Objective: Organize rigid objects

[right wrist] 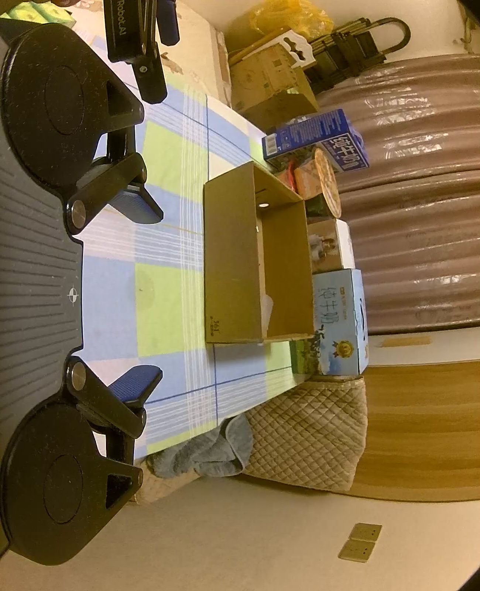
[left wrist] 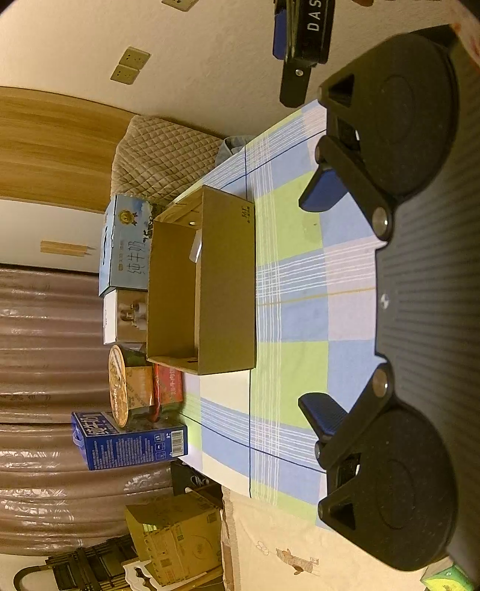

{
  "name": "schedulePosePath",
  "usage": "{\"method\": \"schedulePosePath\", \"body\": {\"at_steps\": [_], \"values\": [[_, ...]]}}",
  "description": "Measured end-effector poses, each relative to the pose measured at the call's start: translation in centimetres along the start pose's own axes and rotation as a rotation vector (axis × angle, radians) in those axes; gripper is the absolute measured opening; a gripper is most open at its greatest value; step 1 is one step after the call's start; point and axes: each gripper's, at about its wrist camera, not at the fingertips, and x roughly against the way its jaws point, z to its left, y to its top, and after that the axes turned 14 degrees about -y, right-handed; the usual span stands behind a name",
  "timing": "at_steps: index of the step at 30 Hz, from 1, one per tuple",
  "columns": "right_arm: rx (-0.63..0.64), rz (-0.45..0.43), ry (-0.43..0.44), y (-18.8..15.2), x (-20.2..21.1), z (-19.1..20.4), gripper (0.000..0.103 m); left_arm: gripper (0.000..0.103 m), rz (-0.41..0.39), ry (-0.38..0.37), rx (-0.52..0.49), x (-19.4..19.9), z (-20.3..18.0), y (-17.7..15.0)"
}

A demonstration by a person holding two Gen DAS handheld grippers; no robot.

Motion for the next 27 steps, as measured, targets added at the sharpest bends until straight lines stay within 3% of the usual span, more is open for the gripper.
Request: {"method": "schedulePosePath", "body": {"at_steps": [27], "values": [[0.013, 0.009, 0.002, -0.75, -0.45, 0.75, 0.081, 0.102, 0.006, -0.022, -0.001, -0.67, -0.21, -0.31]]}}
